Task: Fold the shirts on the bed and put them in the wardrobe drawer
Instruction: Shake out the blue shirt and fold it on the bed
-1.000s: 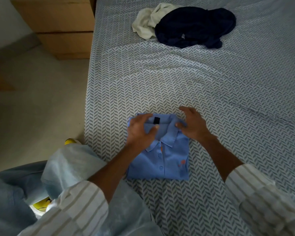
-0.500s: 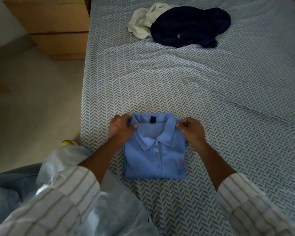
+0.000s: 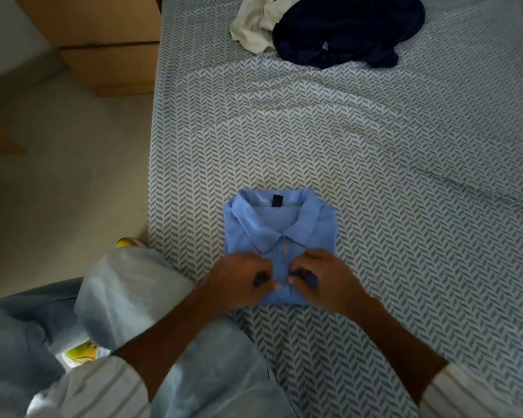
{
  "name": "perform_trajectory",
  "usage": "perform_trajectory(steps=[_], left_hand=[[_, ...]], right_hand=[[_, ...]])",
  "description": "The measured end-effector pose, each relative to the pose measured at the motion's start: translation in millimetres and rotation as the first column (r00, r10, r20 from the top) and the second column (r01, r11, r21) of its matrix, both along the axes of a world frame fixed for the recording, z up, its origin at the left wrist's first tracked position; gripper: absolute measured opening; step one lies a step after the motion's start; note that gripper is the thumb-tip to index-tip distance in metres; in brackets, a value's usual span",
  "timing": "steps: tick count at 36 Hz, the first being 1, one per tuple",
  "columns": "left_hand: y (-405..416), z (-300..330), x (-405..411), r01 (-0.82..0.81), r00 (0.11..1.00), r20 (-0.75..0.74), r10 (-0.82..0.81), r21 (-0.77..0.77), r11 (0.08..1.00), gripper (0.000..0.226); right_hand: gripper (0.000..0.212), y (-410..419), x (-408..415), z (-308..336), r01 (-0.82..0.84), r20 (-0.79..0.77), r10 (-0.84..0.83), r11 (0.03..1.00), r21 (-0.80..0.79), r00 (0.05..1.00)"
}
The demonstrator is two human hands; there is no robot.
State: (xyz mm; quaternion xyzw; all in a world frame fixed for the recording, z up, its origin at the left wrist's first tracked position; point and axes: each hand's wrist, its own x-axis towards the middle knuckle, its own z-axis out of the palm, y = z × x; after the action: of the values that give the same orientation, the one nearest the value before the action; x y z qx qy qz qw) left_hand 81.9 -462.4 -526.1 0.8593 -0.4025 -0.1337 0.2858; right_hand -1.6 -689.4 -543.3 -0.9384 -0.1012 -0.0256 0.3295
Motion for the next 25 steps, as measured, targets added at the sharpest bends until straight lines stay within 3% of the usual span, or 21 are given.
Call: perform_trajectory(steps=[3,7,10,12,15,17,20,22,25], left_hand=[[3.5,-9.5,-9.2,0.048,0.996,-0.085,-0.033,0.175,0.983,0.037],[-1.9,-9.0,-10.0,-0.014,0.996,-0.077,0.035,0.246,0.969,0.031],[-0.7,-11.5,-14.8,-0.066,0.991,-0.097,0.089,0.211,0.975,0.034],[1.8,-6.8,-13.6,-0.232,0.968,-0.084,0.238,0.074,0.970,0.027],[6.2,-3.0,0.5,-0.524,0.850,-0.023,0.526,-0.139,0.841,0.020],[8.3,-5.9,11.7,-0.673,0.739,-0.101,0.666,-0.072,0.736,0.033],[6.8,-0.9,25.9,-0.758,0.604,-0.266,0.752,0.101,0.645,0.047],[2.7,5.3,35.9,-0.726,0.551,-0.395,0.735,0.208,0.656,0.048],[0.3,3.8,52.9,-0.708,0.406,-0.580,0.706,0.289,0.644,0.078]], right_hand=[[0.017,3.4,-9.9,-7.3,-0.011,-0.024,0.010,1.000,-0.012,1.000],[0.020,10.0,-14.0,-12.4,0.009,-0.025,-0.011,0.997,-0.071,1.000],[0.024,9.6,-13.4,-9.3,0.031,-0.067,-0.035,0.998,-0.055,0.997],[0.037,6.3,-8.6,-1.4,0.142,-0.055,-0.141,0.990,0.002,0.988],[0.053,-7.5,5.5,1.5,0.489,-0.087,-0.485,0.871,0.036,0.870],[0.066,-18.1,17.0,2.4,0.683,-0.283,-0.650,0.730,0.027,0.705],[0.061,-29.9,30.9,0.0,0.779,-0.480,-0.644,0.610,0.148,0.596],[0.059,-33.5,44.1,1.1,0.823,-0.598,-0.590,0.516,0.238,0.543],[0.065,-35.0,59.4,7.7,0.863,-0.728,-0.514,0.459,0.212,0.453]])
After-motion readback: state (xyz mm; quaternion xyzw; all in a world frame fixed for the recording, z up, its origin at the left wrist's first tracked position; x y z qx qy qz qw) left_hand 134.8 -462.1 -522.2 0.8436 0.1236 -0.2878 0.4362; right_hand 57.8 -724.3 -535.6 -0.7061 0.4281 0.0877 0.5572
